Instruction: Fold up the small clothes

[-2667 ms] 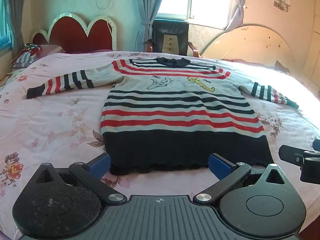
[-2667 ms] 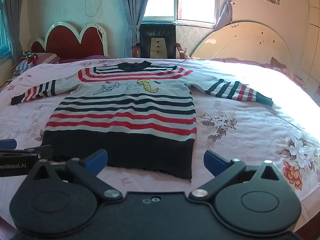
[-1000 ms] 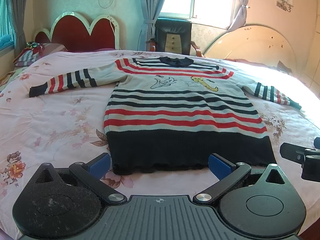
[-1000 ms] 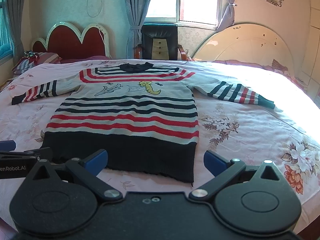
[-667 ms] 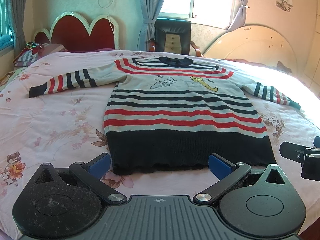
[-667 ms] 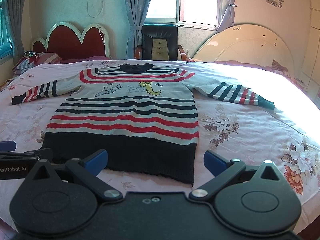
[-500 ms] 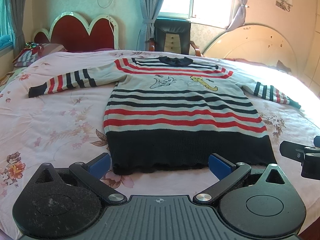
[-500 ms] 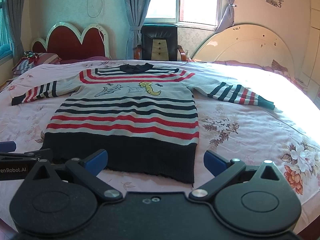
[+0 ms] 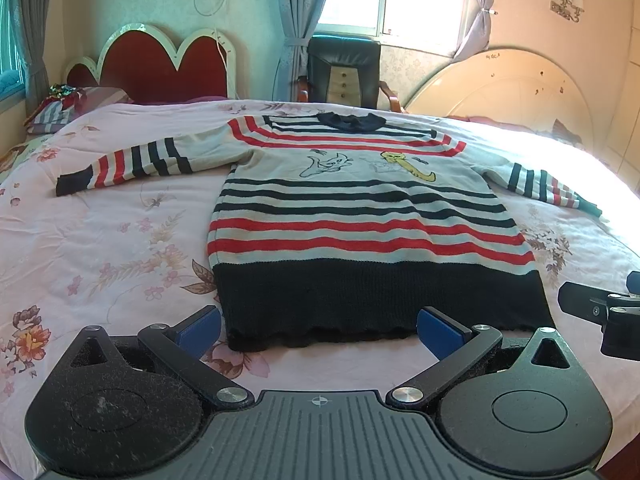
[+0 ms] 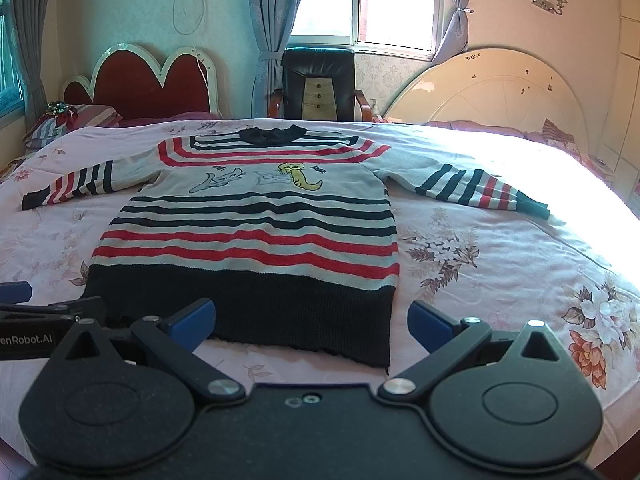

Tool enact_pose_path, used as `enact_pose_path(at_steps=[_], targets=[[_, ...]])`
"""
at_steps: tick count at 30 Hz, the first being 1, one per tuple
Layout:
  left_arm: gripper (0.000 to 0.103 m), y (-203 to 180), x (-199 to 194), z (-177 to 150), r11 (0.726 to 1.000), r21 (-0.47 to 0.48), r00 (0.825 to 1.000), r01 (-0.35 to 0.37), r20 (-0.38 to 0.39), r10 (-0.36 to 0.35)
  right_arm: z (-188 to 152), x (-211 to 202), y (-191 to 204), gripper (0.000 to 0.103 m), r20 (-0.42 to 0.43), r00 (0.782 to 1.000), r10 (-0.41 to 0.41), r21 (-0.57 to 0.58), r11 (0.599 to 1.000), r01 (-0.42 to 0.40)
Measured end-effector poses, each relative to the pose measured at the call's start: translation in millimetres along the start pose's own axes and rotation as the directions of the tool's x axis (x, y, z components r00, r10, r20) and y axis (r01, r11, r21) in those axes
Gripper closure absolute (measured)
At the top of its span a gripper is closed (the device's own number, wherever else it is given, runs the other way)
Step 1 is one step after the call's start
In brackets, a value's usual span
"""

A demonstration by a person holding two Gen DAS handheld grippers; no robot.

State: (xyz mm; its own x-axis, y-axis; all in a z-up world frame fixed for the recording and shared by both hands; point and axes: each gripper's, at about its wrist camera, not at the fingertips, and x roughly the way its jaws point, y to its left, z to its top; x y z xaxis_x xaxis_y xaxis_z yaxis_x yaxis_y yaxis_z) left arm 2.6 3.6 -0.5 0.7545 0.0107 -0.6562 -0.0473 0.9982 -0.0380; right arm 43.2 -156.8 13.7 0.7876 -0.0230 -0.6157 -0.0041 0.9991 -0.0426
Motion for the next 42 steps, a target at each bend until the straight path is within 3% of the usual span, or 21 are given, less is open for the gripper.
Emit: enact_pose_path(at_steps=[35, 42], targets=[[0.000, 7.6, 5.2, 2.7, 1.000, 0.000, 1.000, 0.007, -0.016, -0.007, 1.8, 5.2, 6.7, 0.001, -0.009, 1.000, -0.002, -0.007, 1.000, 0.002], [0.000, 27.2, 29.3, 20.2, 0.984, -0.156, 0.996, 0.084, 0.002, -0.084, 7.2, 13.4, -12.8, 0.001, 0.004, 1.000, -0.021, 0.049, 0.999, 0.020]])
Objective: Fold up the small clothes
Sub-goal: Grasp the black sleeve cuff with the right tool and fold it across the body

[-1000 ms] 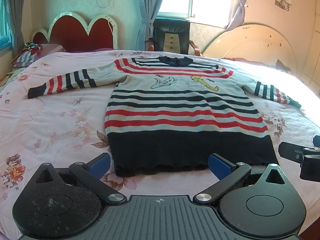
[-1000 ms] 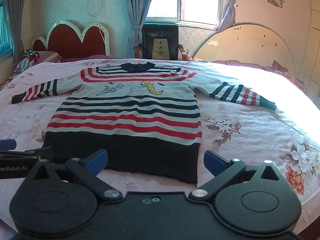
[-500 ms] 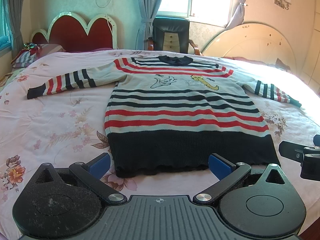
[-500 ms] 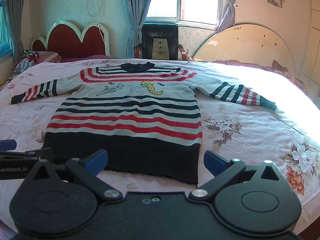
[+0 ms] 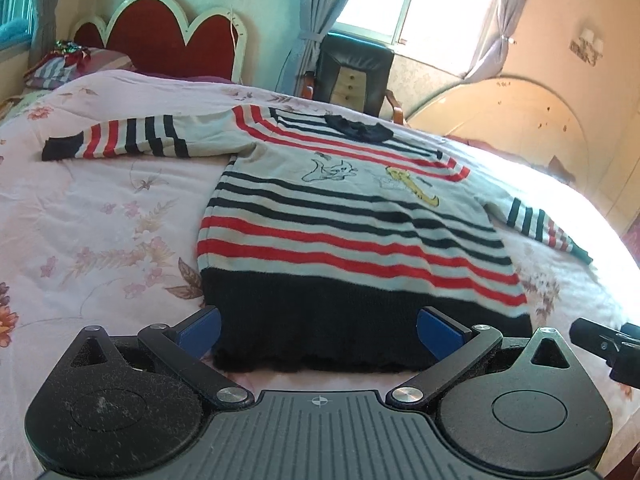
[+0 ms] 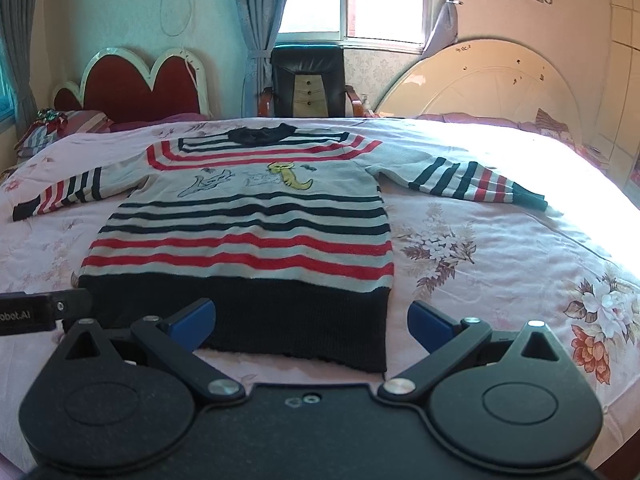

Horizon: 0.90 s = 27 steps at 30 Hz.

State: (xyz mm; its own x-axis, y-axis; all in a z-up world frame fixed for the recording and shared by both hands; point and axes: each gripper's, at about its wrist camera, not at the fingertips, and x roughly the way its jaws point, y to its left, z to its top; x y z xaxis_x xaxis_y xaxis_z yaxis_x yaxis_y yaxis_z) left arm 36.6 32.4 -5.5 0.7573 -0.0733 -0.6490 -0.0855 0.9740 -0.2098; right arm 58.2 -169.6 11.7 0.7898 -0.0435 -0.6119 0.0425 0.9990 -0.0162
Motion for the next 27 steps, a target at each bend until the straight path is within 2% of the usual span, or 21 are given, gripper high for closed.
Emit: enact_pose_path(at_steps=[2, 4, 8, 12, 14, 15, 16, 17, 18, 22, 24, 27], targets=[[0.000, -1.0, 13.5, 12.0, 0.999, 0.017, 0.999, 0.044, 0.023, -0.044, 7.3, 3.3, -17.6, 0.001, 0.053, 0.997, -0.049, 0.034, 0.998, 0.047], [0.000, -2.8, 29.4, 26.4, 0.998, 0.015, 0.998, 0.054, 0.042, -0.054, 18.1, 12.2, -41.4, 0.001, 0.086, 0.993, -0.084, 0.085, 0.993, 0.076], [0.000, -14.3, 70.2, 59.5, 0.997, 0.055, 0.998, 0.053, 0.039, -0.055, 44.5, 49.8, -103.2, 0.003, 0.074, 0.992, -0.106, 0.226, 0.970, 0.087], [0.000, -21.5, 104.5, 89.8, 0.994, 0.062, 0.995, 0.086, 0.035, -0.089, 68.6, 89.2, -163.4, 0.004, 0.092, 0.974, -0.205, 0.312, 0.935, 0.167], [0.000, -24.2, 123.8, 101.7, 0.995, 0.059, 0.997, 0.079, 0.022, -0.080, 76.6, 112.0, -196.8, 0.007, 0.096, 0.969, -0.227, 0.368, 0.913, 0.178], [0.000, -25.3, 134.2, 107.2, 0.996, 0.055, 0.997, 0.075, 0.016, -0.076, 79.6, 124.3, -214.7, 0.020, 0.092, 0.967, -0.238, 0.407, 0.895, 0.181], [0.000, -25.9, 144.2, 111.1, 0.996, 0.053, 0.998, 0.067, 0.010, -0.068, 81.4, 137.0, -232.5, 0.036, 0.084, 0.966, -0.245, 0.447, 0.876, 0.183], [0.000, -26.2, 154.1, 114.1, 0.997, 0.053, 0.998, 0.059, 0.004, -0.059, 82.4, 154.4, -251.3, 0.074, 0.061, 0.967, -0.246, 0.491, 0.851, 0.186], [0.000, -26.9, 163.8, 117.1, 0.997, 0.055, 0.999, 0.052, -0.002, -0.052, 82.3, 168.1, -266.4, 0.077, 0.038, 0.969, -0.246, 0.522, 0.831, 0.191], [0.000, -27.3, 196.9, 124.4, 0.998, 0.053, 1.000, 0.020, -0.015, -0.020, 70.5, 216.6, -317.5, 0.070, 0.013, 0.971, -0.239, 0.665, 0.727, 0.171], [0.000, -26.0, 212.9, 128.3, 0.999, 0.044, 1.000, 0.007, -0.024, -0.006, 61.2, 236.0, -335.9, 0.055, 0.009, 0.974, -0.226, 0.727, 0.670, 0.149], [0.000, -27.9, 237.3, 134.7, 0.999, 0.048, 0.999, -0.008, -0.043, 0.010, 49.6, 259.0, -356.3, 0.056, 0.017, 0.977, -0.211, 0.787, 0.606, 0.117]])
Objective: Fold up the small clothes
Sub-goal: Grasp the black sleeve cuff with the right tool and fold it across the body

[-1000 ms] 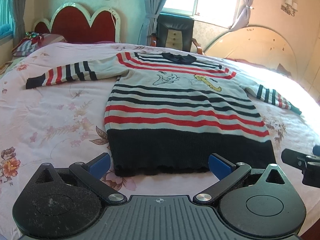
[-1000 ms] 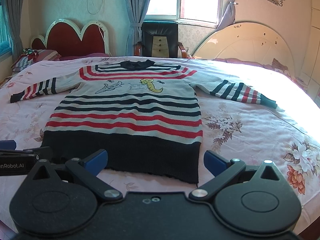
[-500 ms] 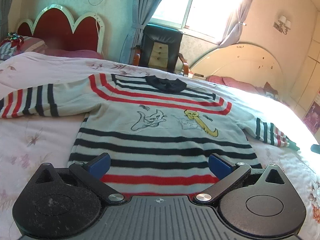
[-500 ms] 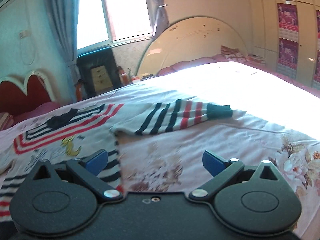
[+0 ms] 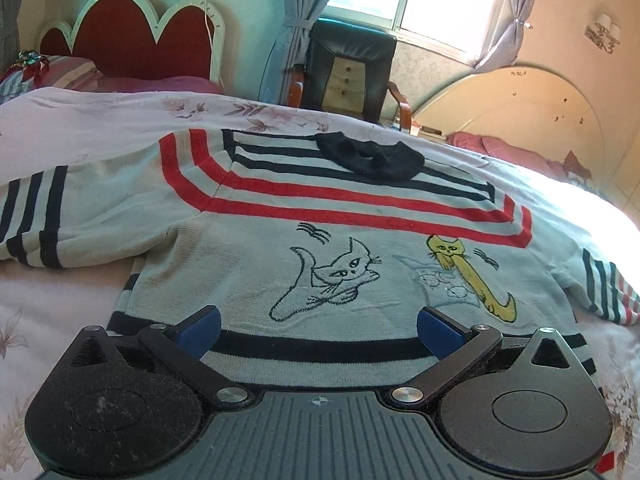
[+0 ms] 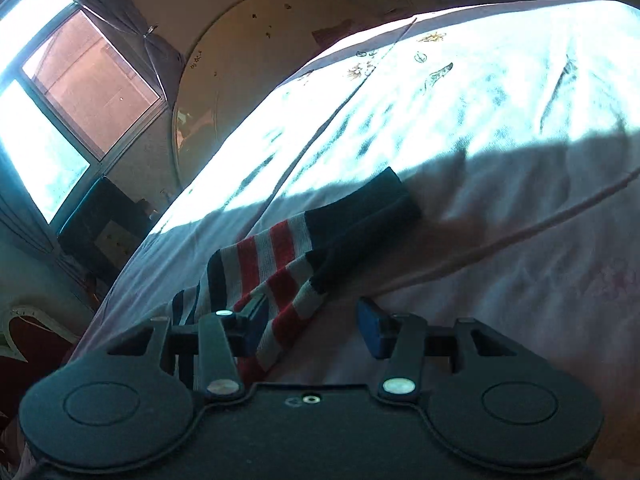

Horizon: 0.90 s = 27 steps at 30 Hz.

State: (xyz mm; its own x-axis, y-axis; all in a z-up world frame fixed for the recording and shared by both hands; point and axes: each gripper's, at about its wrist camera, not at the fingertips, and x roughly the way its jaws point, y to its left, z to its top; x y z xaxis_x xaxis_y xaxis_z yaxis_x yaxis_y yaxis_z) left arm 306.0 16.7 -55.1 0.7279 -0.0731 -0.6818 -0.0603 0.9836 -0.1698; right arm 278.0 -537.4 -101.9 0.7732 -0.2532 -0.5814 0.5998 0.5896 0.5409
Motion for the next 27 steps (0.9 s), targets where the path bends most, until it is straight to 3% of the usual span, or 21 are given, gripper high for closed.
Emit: enact_pose_path(at_steps=[2, 4, 6, 8, 9, 11, 13, 16, 20, 24, 26, 27], targets=[[0.000, -1.9, 13.1, 4.3, 1.000, 0.006, 1.000, -0.008, -0.004, 0.008, 3.2, 9.1, -10.4, 0.057, 0.021, 0.999, 0.030, 0.054, 0.998, -0.031], [0.000, -2.9, 24.1, 9.5, 1.000, 0.004, 1.000, -0.007, -0.008, 0.007, 6.0, 13.3, -17.5, 0.068, 0.039, 0.998, 0.041, 0.084, 0.996, -0.044], [0.000, -2.3, 34.4, 15.8, 1.000, 0.000, 1.000, -0.002, -0.016, 0.002, 13.6, 21.4, -22.9, 0.095, 0.034, 0.999, 0.029, 0.095, 0.995, -0.032], [0.000, 0.3, 42.4, 22.9, 1.000, -0.004, 1.000, -0.003, -0.026, 0.003, 21.2, 24.3, -29.1, 0.096, 0.031, 0.999, 0.033, 0.100, 0.994, -0.036], [0.000, 1.9, 47.9, 26.4, 1.000, 0.000, 0.999, -0.006, -0.043, 0.006, 22.8, 24.1, -24.8, 0.096, 0.032, 0.999, 0.021, 0.082, 0.996, -0.023], [0.000, 8.3, 58.4, 31.8, 1.000, -0.003, 0.997, -0.009, -0.083, 0.009, 20.7, 17.3, 6.3, 0.096, 0.059, 0.998, 0.002, -0.062, 0.998, 0.002], [0.000, 18.6, 61.1, 35.4, 0.999, -0.037, 0.996, 0.035, -0.083, -0.038, 10.7, 7.8, 49.5, 0.096, 0.066, 0.995, 0.070, -0.229, 0.972, -0.053], [0.000, 29.5, 60.3, 40.1, 0.997, -0.055, 0.995, 0.050, -0.082, -0.054, -25.5, -5.9, 126.9, 0.096, -0.021, 0.978, 0.207, -0.476, 0.858, -0.192], [0.000, 43.4, 50.9, 44.8, 0.994, -0.093, 0.996, 0.065, -0.062, -0.071, -106.8, -15.2, 215.3, 0.096, -0.248, 0.910, 0.332, -0.618, 0.669, -0.413], [0.000, 56.3, 40.4, 46.8, 0.985, -0.146, 0.994, 0.092, -0.038, -0.099, -177.0, -16.8, 262.1, 0.096, -0.380, 0.861, 0.337, -0.658, 0.556, -0.508], [0.000, 58.5, 37.9, 47.2, 0.981, -0.164, 0.993, 0.108, -0.025, -0.114, -203.3, -12.7, 274.8, 0.095, -0.424, 0.849, 0.315, -0.667, 0.525, -0.528], [0.000, 57.6, 37.6, 47.1, 0.978, -0.169, 0.992, 0.119, -0.019, -0.124, -214.2, -11.8, 277.9, 0.087, -0.435, 0.849, 0.299, -0.681, 0.508, -0.528]])
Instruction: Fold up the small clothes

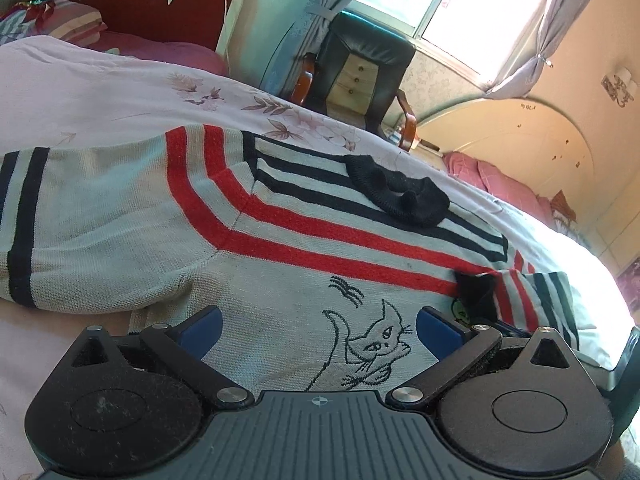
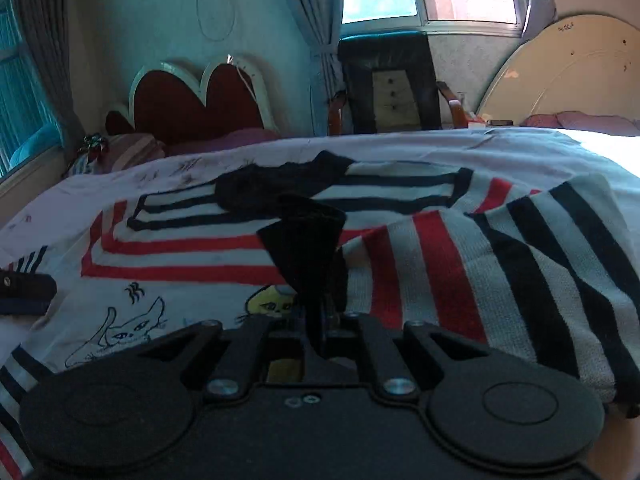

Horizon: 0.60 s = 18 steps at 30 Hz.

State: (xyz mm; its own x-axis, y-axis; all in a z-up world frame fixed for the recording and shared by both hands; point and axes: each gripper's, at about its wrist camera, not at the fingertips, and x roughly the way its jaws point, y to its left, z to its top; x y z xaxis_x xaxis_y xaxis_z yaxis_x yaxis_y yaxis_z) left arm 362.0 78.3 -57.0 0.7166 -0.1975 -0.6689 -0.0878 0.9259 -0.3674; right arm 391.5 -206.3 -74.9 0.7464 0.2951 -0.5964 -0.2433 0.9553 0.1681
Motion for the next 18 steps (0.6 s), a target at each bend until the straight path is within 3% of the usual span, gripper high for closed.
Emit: enact_pose_path(at_steps=[1, 3, 4, 8, 9, 10, 12, 14, 15, 16, 17, 18], targets=[[0.000, -1.8, 0.7, -0.6, 1.000, -0.004, 1.000, 0.021, 0.003, -0.021, -1.9, -0.4, 6.9, 0.081, 0.020, 1.000, -0.004, -0.025, 1.000, 0.005], [0.000, -9.6, 6.9, -2.3, 0.997, -0.015, 0.997, 0.071, -0.004, -0.071, -6.2, -10.3, 13.8, 0.059, 0.035, 0.999, 0.010, -0.058, 0.998, -0.008], [0.001, -15.5, 12.2, -3.6, 0.994, -0.022, 0.994, 0.107, -0.012, -0.107, -7.7, -20.5, 11.7, 0.057, 0.061, 0.998, 0.006, -0.055, 0.998, -0.003], [0.002, -49.5, 44.3, -6.9, 0.965, -0.051, 0.964, 0.257, -0.053, -0.259, -17.1, -53.8, -9.4, 0.058, 0.104, 0.994, -0.019, 0.004, 1.000, 0.019], [0.016, -59.9, 55.2, -8.4, 0.953, -0.069, 0.952, 0.294, -0.069, -0.299, -19.4, -61.1, -15.6, 0.058, 0.106, 0.994, -0.028, 0.030, 0.999, 0.025], [0.022, -69.9, 67.5, -9.9, 0.940, -0.095, 0.937, 0.329, -0.093, -0.337, -22.1, -68.3, -23.1, 0.058, 0.107, 0.993, -0.039, 0.058, 0.998, 0.033], [0.028, -85.2, 91.2, -11.6, 0.924, -0.137, 0.919, 0.357, -0.123, -0.374, -27.0, -80.7, -36.9, 0.058, 0.113, 0.991, -0.071, 0.112, 0.992, 0.058], [0.029, -97.2, 112.8, -11.6, 0.921, -0.168, 0.917, 0.353, -0.135, -0.376, -30.3, -90.2, -48.1, 0.058, 0.114, 0.989, -0.090, 0.150, 0.986, 0.073], [0.039, -102.3, 118.4, -9.7, 0.923, -0.163, 0.921, 0.348, -0.126, -0.369, -32.3, -94.2, -53.6, 0.058, 0.113, 0.988, -0.102, 0.172, 0.982, 0.082], [0.058, -107.6, 122.3, -6.7, 0.935, -0.139, 0.931, 0.328, -0.123, -0.345, -33.6, -97.7, -58.1, 0.058, 0.112, 0.988, -0.109, 0.188, 0.978, 0.086], [0.095, -111.0, 127.3, -3.5, 0.944, -0.121, 0.937, 0.308, -0.134, -0.323, -35.6, -100.9, -63.2, 0.058, 0.111, 0.987, -0.116, 0.209, 0.974, 0.091], [0.098, -109.1, 126.7, -0.2, 0.942, -0.135, 0.939, 0.308, -0.114, -0.323, -37.6, -102.6, -67.6, 0.058, 0.109, 0.986, -0.123, 0.228, 0.969, 0.095]])
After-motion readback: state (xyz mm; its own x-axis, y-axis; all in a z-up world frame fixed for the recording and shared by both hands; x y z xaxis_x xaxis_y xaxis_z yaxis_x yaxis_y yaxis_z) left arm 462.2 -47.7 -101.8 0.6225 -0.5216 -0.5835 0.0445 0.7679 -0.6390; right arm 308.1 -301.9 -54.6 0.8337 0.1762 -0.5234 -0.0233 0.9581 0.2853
